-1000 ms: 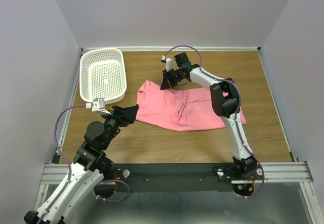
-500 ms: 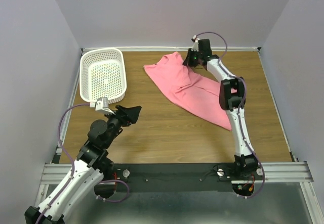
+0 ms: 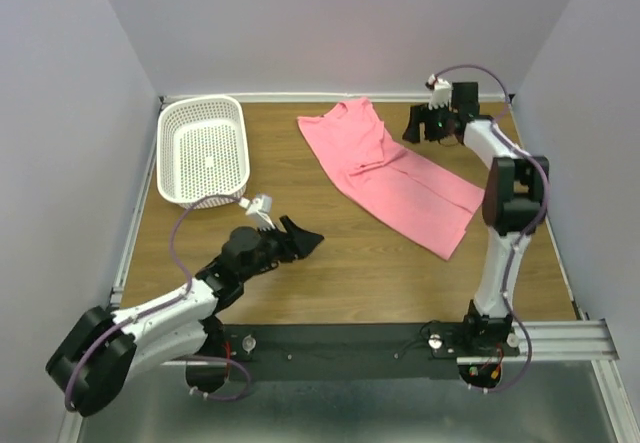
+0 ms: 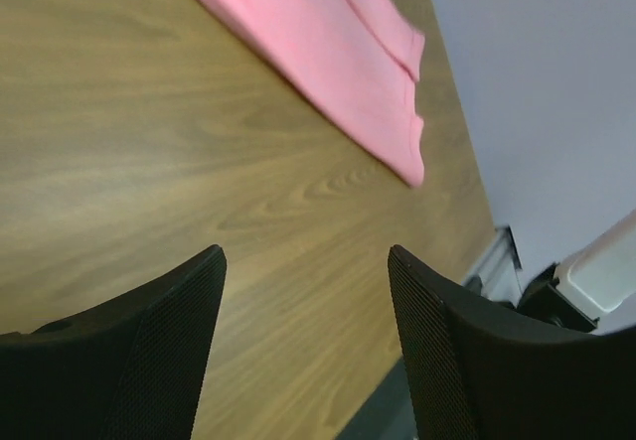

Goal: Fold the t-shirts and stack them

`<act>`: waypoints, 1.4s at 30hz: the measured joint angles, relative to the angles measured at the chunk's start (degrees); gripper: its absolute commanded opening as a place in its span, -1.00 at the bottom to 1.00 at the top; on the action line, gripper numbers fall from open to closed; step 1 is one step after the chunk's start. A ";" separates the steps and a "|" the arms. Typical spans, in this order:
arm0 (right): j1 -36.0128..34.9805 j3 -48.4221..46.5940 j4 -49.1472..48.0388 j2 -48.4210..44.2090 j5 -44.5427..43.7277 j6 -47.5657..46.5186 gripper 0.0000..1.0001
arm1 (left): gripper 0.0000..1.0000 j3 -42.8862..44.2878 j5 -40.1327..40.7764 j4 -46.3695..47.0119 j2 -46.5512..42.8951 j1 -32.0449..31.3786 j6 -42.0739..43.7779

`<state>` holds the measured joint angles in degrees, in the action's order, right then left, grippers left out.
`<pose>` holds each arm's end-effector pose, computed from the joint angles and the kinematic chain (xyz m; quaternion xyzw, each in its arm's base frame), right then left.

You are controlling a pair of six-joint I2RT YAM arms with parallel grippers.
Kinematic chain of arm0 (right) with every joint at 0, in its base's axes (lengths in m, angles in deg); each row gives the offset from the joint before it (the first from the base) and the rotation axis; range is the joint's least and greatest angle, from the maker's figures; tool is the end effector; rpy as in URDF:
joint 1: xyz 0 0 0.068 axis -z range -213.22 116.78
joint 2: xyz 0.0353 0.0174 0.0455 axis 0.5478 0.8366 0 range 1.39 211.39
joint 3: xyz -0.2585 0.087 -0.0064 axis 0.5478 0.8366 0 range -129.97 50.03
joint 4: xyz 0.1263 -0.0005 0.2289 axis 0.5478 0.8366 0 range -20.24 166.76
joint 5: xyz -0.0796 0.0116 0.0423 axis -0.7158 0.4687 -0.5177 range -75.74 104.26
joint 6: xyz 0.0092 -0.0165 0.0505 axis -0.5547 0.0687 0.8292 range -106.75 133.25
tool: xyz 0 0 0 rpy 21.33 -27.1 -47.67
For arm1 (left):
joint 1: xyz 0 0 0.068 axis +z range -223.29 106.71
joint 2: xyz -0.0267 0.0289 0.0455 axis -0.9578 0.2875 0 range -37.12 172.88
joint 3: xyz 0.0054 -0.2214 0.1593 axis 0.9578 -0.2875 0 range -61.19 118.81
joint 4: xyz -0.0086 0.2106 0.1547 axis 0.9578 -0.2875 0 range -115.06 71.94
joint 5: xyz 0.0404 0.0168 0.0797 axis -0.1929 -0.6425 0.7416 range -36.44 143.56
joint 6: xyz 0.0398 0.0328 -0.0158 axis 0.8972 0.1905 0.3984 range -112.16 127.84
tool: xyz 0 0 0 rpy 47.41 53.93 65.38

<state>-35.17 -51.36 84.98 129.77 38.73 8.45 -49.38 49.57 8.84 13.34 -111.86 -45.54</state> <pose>0.5075 0.0320 0.1912 -0.1384 0.8869 0.1839 0.4005 0.1455 -0.1192 0.1886 -0.0781 0.7717 -0.4722 0.4188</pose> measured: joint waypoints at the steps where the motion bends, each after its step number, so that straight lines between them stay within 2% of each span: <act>1: 0.33 3.74 0.35 -4.22 1.09 -2.62 0.75 | 0.45 0.39 0.15 1.01 2.56 -1.62 -0.98; 4: 0.85 20.20 0.31 -21.86 5.14 -11.72 0.75 | 0.44 5.70 2.84 5.81 18.86 -10.45 -5.77; 7: 1.27 29.77 0.22 -34.05 7.72 -15.76 0.75 | 0.40 13.46 4.76 10.29 33.55 -15.91 -11.08; 10: 4.02 36.28 1.03 -41.97 9.49 -16.28 0.75 | 0.39 23.56 6.23 13.03 47.19 -19.41 -17.59; 12: 6.69 38.80 1.40 -45.11 9.73 -16.04 0.75 | 0.39 27.98 7.28 13.92 52.30 -20.57 -21.46; 14: 10.08 40.76 1.64 -48.74 9.79 -15.50 0.75 | 0.37 32.89 8.24 11.06 56.37 -21.27 -25.75; 17: 12.57 43.32 1.75 -54.01 9.94 -14.29 0.75 | 0.30 43.36 9.62 1.62 62.18 -21.57 -30.60; 20: 12.72 43.85 1.77 -56.50 10.60 -13.27 0.75 | 0.23 51.25 10.23 -6.51 65.77 -21.66 -33.33; 23: 13.79 43.87 1.75 -56.70 11.37 -12.39 0.75 | 0.12 54.86 10.73 -11.41 67.49 -21.84 -35.52; 25: 15.10 43.93 1.81 -56.68 11.85 -11.65 0.75 | -0.16 55.76 10.86 -12.81 68.04 -21.90 -36.70; 27: 16.20 43.98 1.79 -56.68 12.50 -11.23 0.75 | -0.19 57.44 11.06 -14.38 69.31 -21.92 -37.35; 33: 17.79 44.59 1.81 -57.02 14.80 -10.45 0.75 | -0.37 60.43 11.17 -14.43 72.02 -21.77 -37.99; 35: 18.53 45.16 1.81 -57.59 15.65 -10.25 0.74 | -0.76 60.41 11.30 -14.29 72.15 -21.44 -37.64; 36: 18.82 45.40 1.84 -57.90 15.89 -10.25 0.74 | -0.84 60.30 11.37 -14.16 72.15 -21.35 -36.96; 39: 19.30 45.90 1.88 -58.80 16.65 -10.25 0.74 | -1.00 57.07 11.28 -9.66 71.93 -20.72 -35.26; 42: 19.32 46.27 1.95 -59.82 17.31 -10.27 0.74 | -1.00 51.45 10.75 -2.12 70.44 -19.82 -32.57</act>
<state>-15.85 -5.09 86.93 69.94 56.04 -1.82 2.07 60.33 6.72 83.78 -131.68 -78.11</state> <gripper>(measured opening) 0.873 0.008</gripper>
